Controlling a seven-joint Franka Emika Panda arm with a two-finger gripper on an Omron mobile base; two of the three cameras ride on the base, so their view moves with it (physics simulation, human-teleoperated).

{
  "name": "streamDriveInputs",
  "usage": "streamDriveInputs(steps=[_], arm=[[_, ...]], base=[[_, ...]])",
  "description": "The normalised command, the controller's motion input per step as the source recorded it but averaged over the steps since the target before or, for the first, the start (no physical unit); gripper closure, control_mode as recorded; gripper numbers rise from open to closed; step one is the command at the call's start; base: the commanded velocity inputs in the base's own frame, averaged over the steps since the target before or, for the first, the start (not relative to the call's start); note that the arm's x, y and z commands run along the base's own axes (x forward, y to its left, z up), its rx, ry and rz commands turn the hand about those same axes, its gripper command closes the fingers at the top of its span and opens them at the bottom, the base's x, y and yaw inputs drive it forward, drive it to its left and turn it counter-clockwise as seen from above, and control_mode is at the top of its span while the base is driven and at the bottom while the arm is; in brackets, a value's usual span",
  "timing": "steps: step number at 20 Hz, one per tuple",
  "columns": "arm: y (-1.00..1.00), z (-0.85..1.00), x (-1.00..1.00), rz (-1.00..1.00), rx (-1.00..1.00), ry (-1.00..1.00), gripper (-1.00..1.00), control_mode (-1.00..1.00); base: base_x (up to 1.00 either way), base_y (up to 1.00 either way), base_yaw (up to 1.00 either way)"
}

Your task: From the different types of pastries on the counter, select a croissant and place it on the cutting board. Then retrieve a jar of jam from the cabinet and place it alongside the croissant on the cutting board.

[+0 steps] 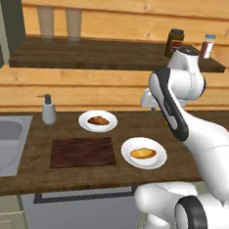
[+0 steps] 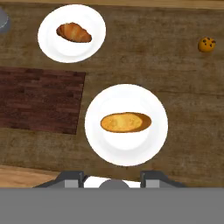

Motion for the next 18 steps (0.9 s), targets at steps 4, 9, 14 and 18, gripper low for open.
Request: streamDriveInputs(steps=[4, 9, 14, 18], arm=[[0.00, 0.00, -0.43, 0.01, 0.00, -0.03, -1.00, -1.00], [0.82, -0.29, -0.18, 0.00, -0.01, -0.01, -1.00, -1.00], [0.57, -0.31, 0.64, 0.05, 0.00, 0.00, -1.00, -1.00], [-0.02, -0.44, 0.80, 0.19, 0.00, 0.01, -1.00, -1.00]], base=[[0.00, 0.00, 0.00], [0.00, 0.00, 0.00], [0.00, 0.00, 0.00], [0.00, 0.00, 0.00]])
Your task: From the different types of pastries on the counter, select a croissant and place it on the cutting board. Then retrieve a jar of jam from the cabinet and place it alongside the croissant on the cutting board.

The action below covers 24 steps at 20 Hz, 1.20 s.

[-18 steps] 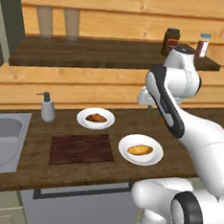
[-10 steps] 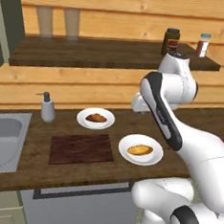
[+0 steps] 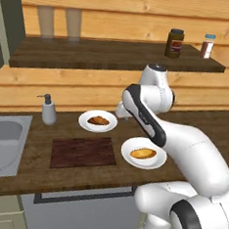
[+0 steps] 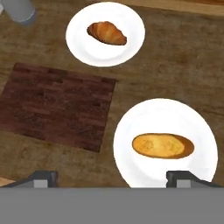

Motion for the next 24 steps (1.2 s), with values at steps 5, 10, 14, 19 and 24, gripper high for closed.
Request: streamDriveInputs(steps=[5, 10, 14, 19, 24], arm=[[0.02, -0.62, 0.70, 0.24, 0.00, 0.00, -1.00, -1.00], [0.15, -0.28, 0.41, 0.07, -0.07, 0.00, -1.00, -1.00], [0.65, -0.26, 0.33, 0.00, -0.20, 0.01, -1.00, -1.00], [0.32, -0.31, 0.42, 0.02, -0.09, 0.00, -1.00, -1.00], [0.00, -0.19, 0.59, 0.04, 0.00, 0.00, -1.00, -1.00]], base=[[0.00, 0.00, 0.00], [0.00, 0.00, 0.00], [0.00, 0.00, 0.00], [0.00, 0.00, 0.00], [0.00, 0.00, 0.00]])
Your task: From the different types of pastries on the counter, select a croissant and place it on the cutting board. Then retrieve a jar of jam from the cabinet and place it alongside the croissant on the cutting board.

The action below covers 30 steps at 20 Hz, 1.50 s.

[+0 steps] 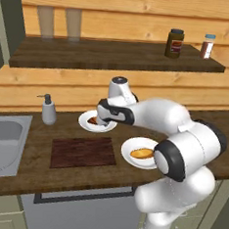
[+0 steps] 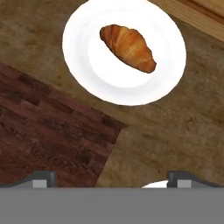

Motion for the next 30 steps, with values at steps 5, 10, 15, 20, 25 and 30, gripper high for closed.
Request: streamDriveInputs(steps=[5, 10, 15, 20, 25, 30], arm=[[0.19, -0.20, 0.58, 0.00, 0.00, 0.00, -1.00, -1.00], [0.14, -0.31, 0.51, 0.00, 0.00, 0.00, -1.00, -1.00], [0.06, -0.39, 0.47, 0.00, 0.00, 0.00, -1.00, -1.00], [0.00, -0.29, 0.45, 0.00, 0.00, 0.00, -1.00, -1.00], [0.00, -0.22, 0.40, 0.02, 0.00, 0.00, -1.00, -1.00], [0.01, -0.18, 0.40, 0.04, 0.00, 0.00, -1.00, -1.00]], base=[[0.00, 0.00, 0.00], [0.00, 0.00, 0.00], [0.00, 0.00, 0.00], [0.00, 0.00, 0.00], [0.00, 0.00, 0.00], [0.00, 0.00, 0.00]])
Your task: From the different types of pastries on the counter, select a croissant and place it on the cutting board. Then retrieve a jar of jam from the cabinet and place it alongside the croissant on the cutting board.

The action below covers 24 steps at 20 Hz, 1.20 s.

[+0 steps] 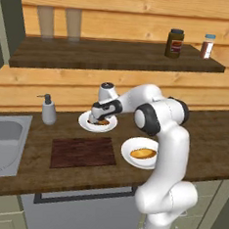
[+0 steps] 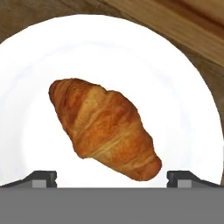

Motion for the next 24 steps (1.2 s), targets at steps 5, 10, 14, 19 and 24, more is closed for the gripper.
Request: streamDriveInputs(steps=[5, 10, 14, 19, 24], arm=[[0.04, -0.23, 0.30, 0.03, 0.00, 0.00, -1.00, -1.00], [0.01, -0.27, 0.12, 0.04, 0.00, 0.00, -1.00, -1.00], [0.00, -0.35, 0.00, 0.05, 0.00, 0.00, 1.00, -1.00], [0.00, -0.31, -0.22, 0.04, 0.00, 0.00, 1.00, -1.00], [0.02, -0.10, -0.30, 0.00, 0.00, 0.00, 1.00, -1.00]], base=[[0.00, 0.00, 0.00], [0.00, 0.00, 0.00], [0.00, 0.00, 0.00], [0.00, 0.00, 0.00], [0.00, 0.00, 0.00]])
